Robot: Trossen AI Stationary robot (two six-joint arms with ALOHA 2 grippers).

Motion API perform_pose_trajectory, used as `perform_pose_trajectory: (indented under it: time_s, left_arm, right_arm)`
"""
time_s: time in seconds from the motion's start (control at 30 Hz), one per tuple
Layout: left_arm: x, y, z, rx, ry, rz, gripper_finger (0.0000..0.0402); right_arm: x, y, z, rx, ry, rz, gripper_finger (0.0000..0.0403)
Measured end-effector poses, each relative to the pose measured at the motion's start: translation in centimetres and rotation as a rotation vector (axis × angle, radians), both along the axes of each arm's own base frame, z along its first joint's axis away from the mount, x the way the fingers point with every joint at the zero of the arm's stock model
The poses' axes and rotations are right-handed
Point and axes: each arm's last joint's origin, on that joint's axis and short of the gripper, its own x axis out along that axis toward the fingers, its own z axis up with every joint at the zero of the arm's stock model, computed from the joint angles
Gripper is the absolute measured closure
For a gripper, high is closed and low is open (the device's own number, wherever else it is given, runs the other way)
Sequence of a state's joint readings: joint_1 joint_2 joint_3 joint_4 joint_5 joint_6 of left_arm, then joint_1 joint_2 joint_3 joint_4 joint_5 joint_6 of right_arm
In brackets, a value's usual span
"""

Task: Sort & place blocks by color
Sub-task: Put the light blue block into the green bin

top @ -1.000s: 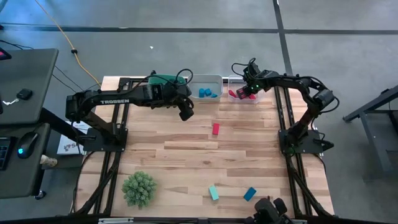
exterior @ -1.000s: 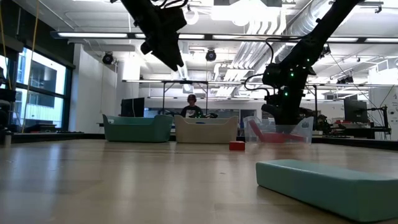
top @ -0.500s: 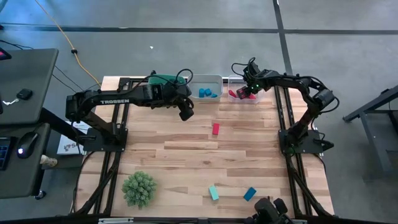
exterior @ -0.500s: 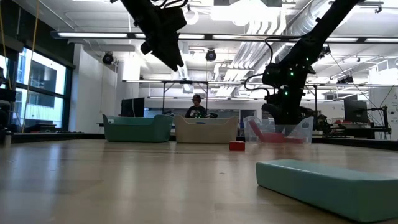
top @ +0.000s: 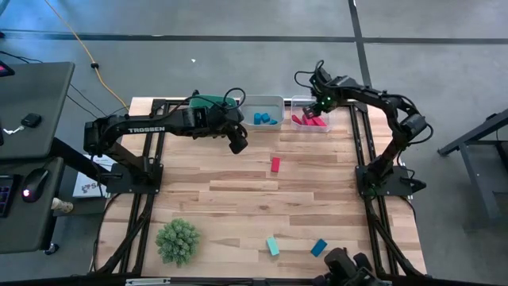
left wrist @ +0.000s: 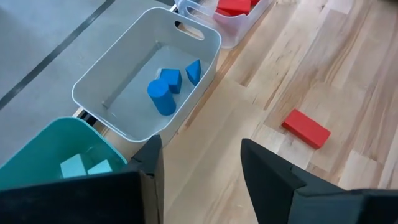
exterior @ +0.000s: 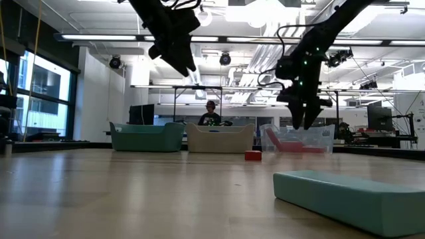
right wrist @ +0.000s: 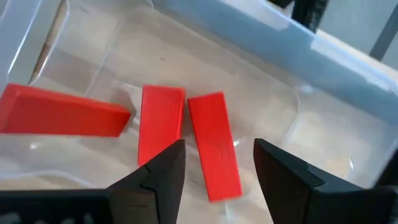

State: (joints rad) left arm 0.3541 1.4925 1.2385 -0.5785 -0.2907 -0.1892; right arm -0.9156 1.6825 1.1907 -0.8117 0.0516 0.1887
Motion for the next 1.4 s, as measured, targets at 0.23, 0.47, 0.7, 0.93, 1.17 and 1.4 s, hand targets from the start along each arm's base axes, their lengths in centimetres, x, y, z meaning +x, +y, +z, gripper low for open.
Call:
perform_pose_trajectory:
  time_s: [0.23,0.47,0.7,0.93,1.17,1.4]
  left_arm:
    - [0.0,0.0,0.0,-0.027,-0.026,0.038,0.0231]
    - [0.1,-0.3,0.0,-0.053,-0.019,-0.055,0.0227]
    - [0.5,-1.3,-0.1,-0.048,0.003,-0.179,0.0227]
    - [1.1,-2.9,-0.1,0.029,0.061,-0.334,0.0227]
    - [1.8,-5.1,0.1,0.095,0.072,-0.47,0.0227]
    - [2.4,-7.7,0.3,0.112,0.043,-0.555,0.0227]
  right_arm:
    - [0.0,1.0,1.4,0.068,0.031,-0.051,0.0224]
    - [0.8,3.3,2.9,0.081,0.024,-0.053,0.0224]
    - [2.0,6.2,5.1,0.049,-0.047,-0.068,0.0224]
    - [2.8,9.4,7.1,0.006,-0.124,-0.091,0.0224]
    - [3.4,12.1,8.6,-0.036,-0.199,-0.13,0.0224]
    - [4.3,15.0,9.4,-0.027,-0.256,-0.071,0.0224]
